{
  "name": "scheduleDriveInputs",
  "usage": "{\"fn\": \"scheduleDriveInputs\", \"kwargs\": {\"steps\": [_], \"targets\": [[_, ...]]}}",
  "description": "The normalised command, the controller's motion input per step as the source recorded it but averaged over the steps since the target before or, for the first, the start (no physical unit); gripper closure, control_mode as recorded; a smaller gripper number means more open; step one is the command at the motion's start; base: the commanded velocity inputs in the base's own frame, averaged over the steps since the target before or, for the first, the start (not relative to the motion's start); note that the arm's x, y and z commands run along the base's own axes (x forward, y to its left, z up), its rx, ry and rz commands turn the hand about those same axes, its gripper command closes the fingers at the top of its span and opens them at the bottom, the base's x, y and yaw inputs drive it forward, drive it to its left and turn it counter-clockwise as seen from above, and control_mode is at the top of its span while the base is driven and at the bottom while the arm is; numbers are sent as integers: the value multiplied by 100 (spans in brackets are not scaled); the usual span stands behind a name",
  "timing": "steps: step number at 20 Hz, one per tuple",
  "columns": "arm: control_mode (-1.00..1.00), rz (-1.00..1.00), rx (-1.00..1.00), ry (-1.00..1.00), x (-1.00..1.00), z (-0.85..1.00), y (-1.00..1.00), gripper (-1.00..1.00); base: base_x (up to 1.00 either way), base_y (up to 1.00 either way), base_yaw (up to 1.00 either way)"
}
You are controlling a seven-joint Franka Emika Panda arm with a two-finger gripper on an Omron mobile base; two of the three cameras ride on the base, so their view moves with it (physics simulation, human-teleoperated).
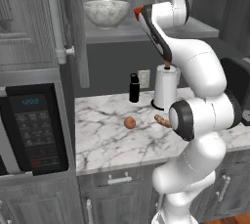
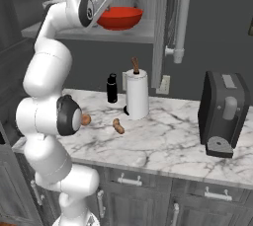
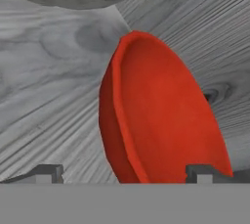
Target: Pick both bowls and place them on the counter. Then place the onion in one bowl and place the potato in the other bowl.
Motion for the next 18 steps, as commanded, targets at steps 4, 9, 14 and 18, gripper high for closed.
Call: {"fn": "scheduleDriveInputs", "kwargs": {"steps": [4, 9, 14, 18], "targets": [[-100, 1, 0, 3, 41, 0, -4, -100, 0, 0, 0], [-100, 0, 0, 1, 16, -5, 0, -100, 0, 0, 0], [-100, 0, 0, 1, 3, -11, 0, -100, 0, 0, 0], [-100, 0, 0, 2, 0, -20, 0, -100, 0, 0, 0]]}}
